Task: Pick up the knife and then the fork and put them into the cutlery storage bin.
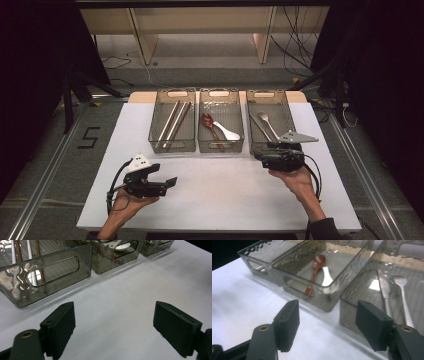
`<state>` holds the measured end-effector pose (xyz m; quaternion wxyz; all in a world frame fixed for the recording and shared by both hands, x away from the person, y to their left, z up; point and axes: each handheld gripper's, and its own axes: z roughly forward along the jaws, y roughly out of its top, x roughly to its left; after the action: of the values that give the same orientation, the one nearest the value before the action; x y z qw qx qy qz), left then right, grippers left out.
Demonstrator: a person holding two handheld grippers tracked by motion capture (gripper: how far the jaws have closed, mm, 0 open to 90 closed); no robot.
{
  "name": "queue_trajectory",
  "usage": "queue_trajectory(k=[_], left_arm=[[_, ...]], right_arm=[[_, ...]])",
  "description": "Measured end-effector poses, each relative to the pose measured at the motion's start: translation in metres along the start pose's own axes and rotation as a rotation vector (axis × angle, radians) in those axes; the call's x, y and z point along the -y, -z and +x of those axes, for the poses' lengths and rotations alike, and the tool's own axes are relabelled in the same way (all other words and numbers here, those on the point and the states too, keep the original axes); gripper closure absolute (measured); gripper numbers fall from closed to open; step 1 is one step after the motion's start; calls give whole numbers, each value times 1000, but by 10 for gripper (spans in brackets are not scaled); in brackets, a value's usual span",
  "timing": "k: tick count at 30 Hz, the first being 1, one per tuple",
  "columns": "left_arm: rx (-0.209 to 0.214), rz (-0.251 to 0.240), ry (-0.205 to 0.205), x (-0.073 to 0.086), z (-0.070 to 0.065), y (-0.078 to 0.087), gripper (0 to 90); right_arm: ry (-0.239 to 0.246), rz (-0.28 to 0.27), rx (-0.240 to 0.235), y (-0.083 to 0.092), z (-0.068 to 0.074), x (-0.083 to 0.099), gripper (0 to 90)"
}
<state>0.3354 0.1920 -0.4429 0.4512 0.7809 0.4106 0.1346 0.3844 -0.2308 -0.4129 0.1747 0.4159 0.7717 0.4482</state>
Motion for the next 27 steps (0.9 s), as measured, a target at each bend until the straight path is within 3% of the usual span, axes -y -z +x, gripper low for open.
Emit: queue_trajectory(k=[13, 27], left_arm=[[3, 2, 9, 0, 1, 0, 174], [26, -16, 22, 4, 1, 2, 172]], right_arm=[[-3, -48, -56, 11, 15, 18, 306], [22, -52, -92, 20, 33, 35, 287]])
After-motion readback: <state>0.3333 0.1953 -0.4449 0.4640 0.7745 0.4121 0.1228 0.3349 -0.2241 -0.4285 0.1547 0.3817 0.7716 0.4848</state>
